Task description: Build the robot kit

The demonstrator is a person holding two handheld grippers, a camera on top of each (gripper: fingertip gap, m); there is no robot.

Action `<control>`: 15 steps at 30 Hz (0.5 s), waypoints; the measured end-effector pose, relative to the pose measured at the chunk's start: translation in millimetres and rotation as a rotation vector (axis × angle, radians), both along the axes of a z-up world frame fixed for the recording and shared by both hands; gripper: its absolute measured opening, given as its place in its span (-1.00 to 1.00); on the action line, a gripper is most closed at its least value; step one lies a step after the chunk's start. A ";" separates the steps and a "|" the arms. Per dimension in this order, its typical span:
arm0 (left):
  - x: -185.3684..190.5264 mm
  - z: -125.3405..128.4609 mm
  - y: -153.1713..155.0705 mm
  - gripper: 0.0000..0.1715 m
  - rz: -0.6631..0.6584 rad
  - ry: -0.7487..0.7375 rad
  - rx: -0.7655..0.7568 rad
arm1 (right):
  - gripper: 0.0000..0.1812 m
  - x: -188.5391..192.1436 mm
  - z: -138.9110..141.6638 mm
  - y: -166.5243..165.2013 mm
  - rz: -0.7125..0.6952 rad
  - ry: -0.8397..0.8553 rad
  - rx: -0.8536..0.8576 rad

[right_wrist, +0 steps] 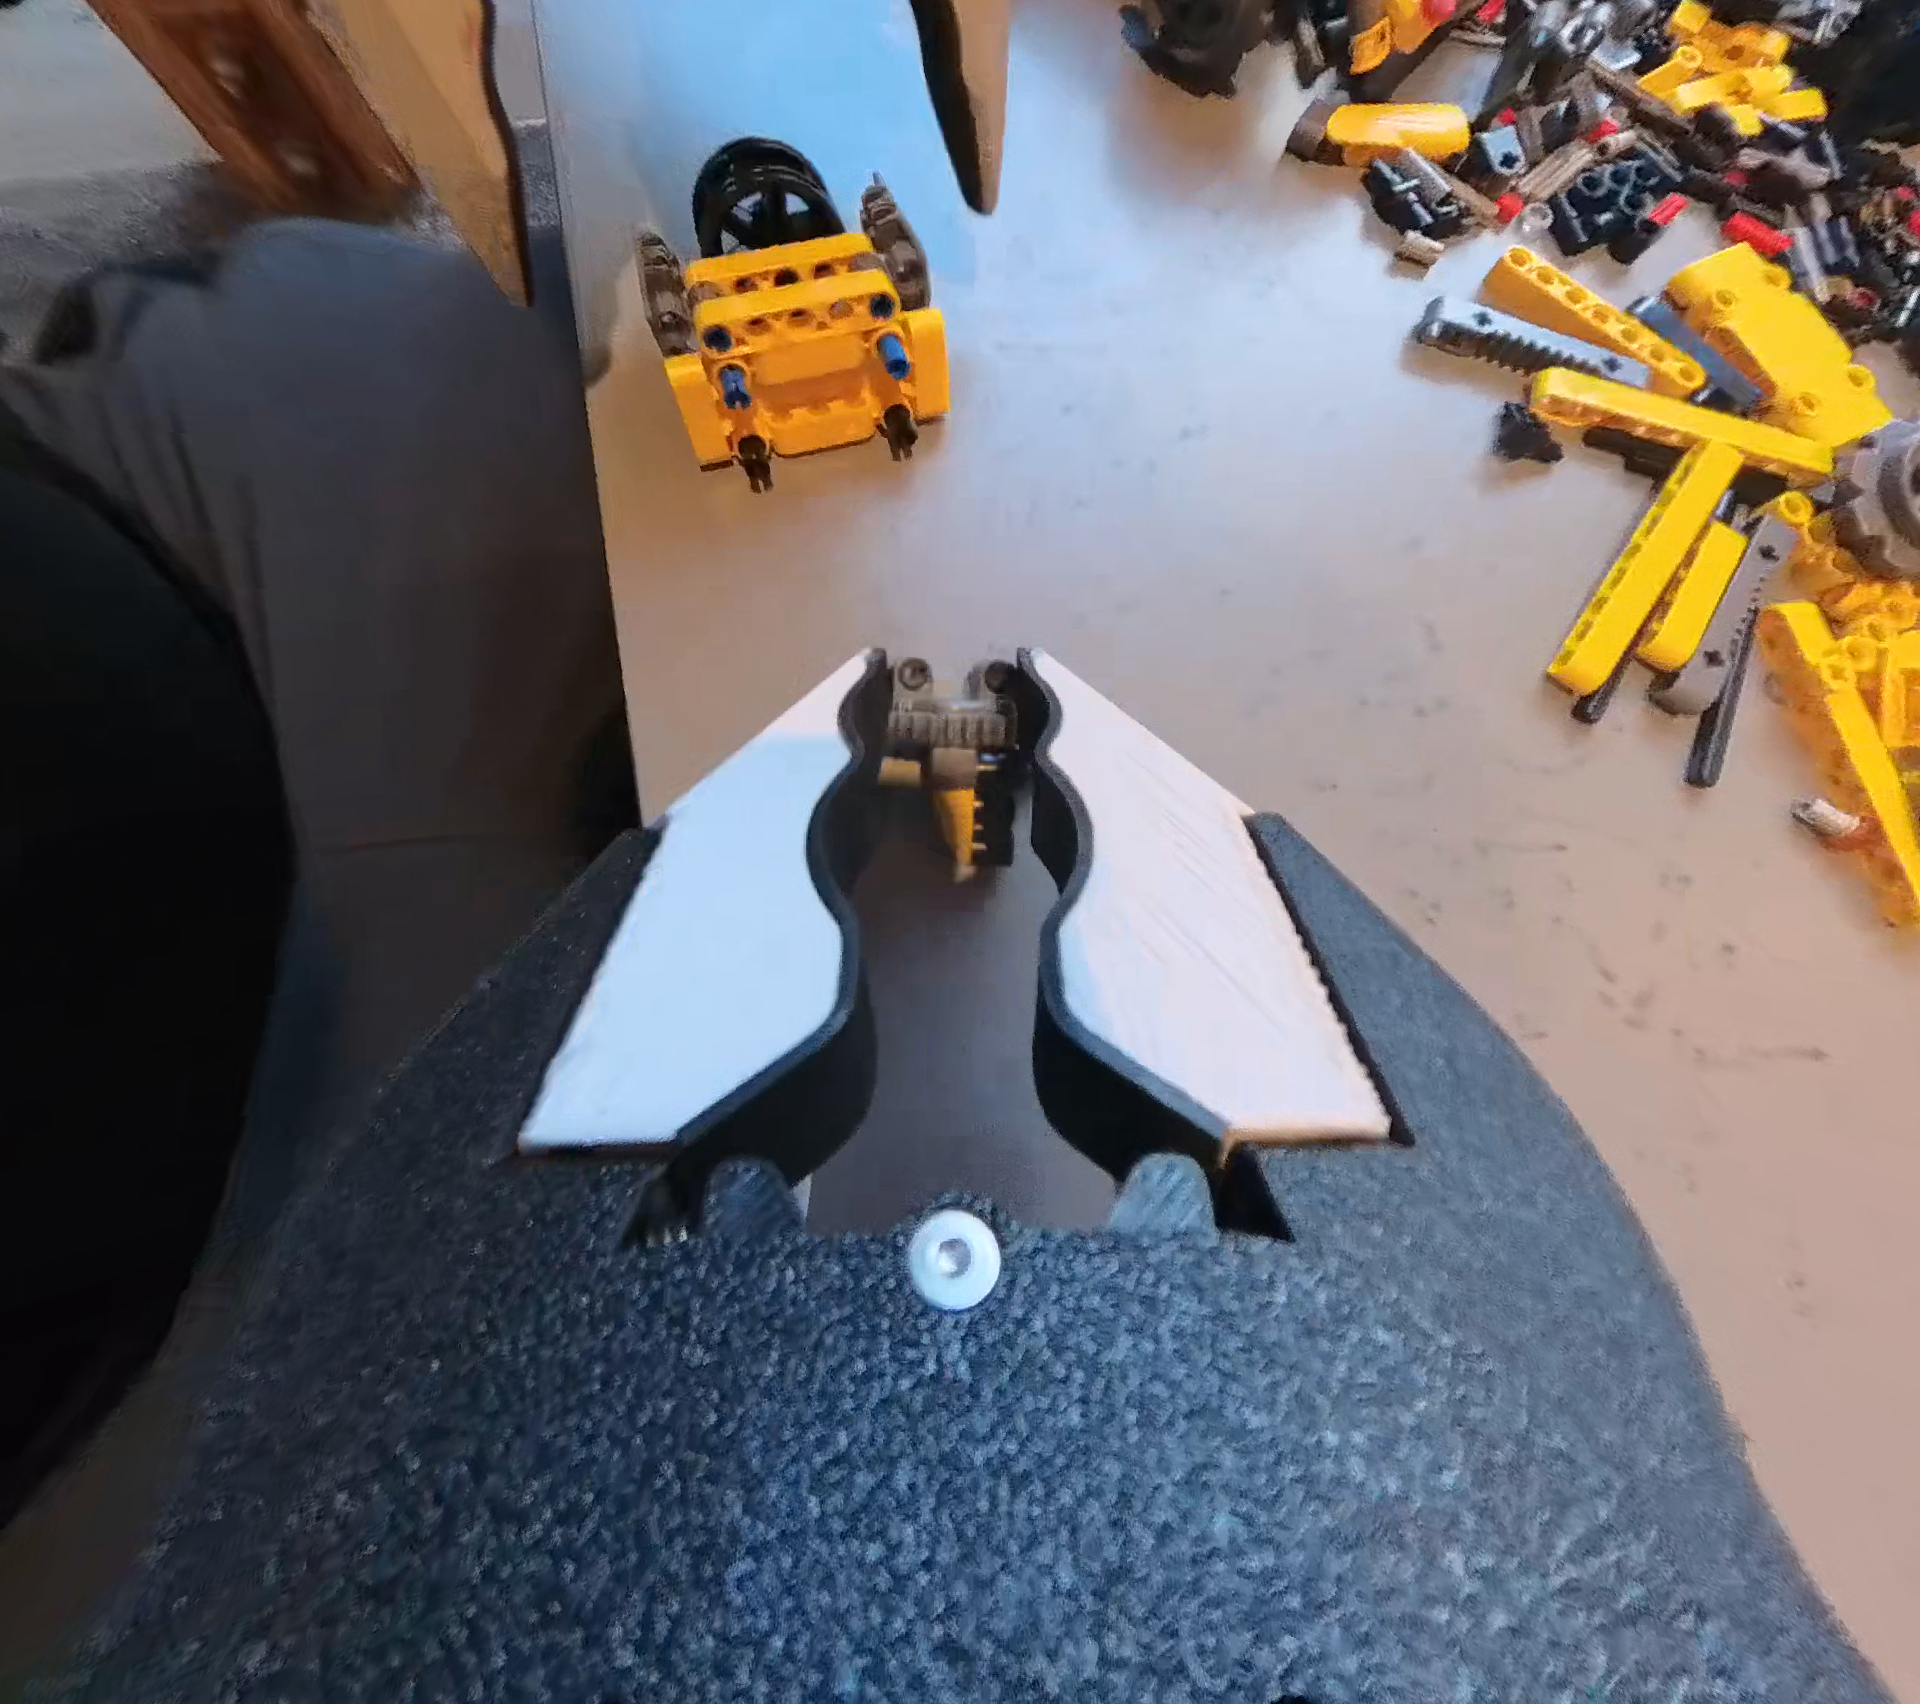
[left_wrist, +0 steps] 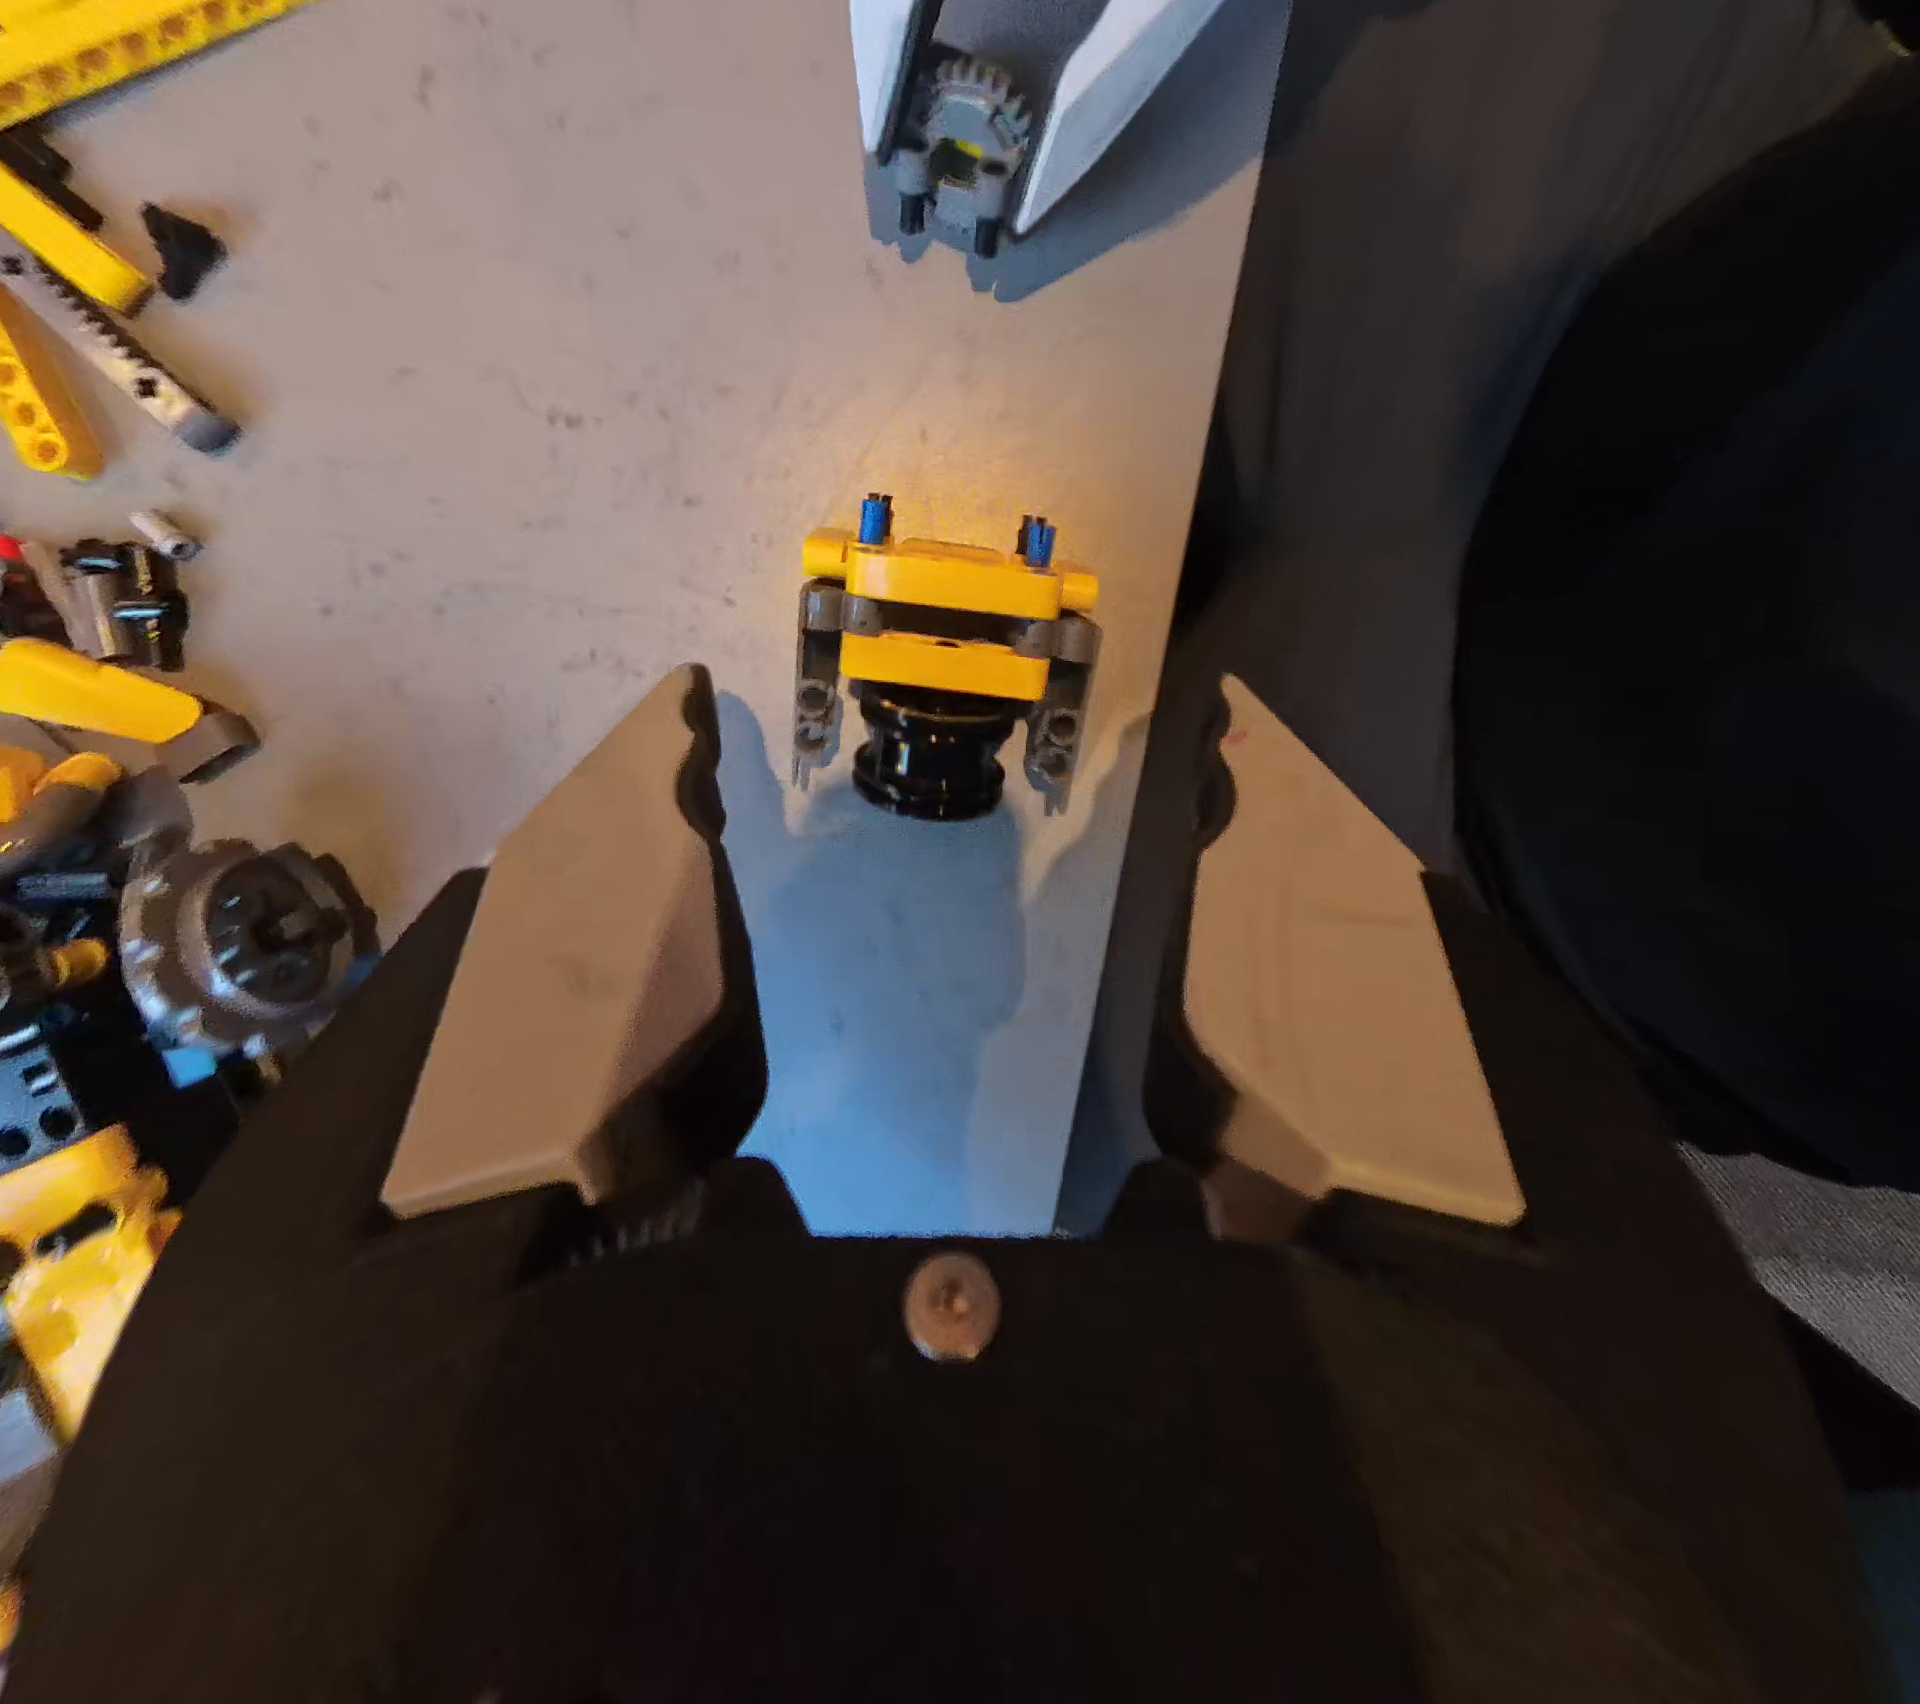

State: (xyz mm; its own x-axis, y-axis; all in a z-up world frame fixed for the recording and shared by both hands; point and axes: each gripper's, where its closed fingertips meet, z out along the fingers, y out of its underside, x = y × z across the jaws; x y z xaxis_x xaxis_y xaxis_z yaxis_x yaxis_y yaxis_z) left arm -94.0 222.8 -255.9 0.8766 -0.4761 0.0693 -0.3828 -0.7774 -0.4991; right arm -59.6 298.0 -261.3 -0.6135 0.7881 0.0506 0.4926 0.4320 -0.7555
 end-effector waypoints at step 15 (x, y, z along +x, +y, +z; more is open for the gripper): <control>31.4 17.6 21.3 -0.27 -0.137 -0.207 0.299 | -0.21 -4.2 20.8 -34.1 0.119 0.066 -0.095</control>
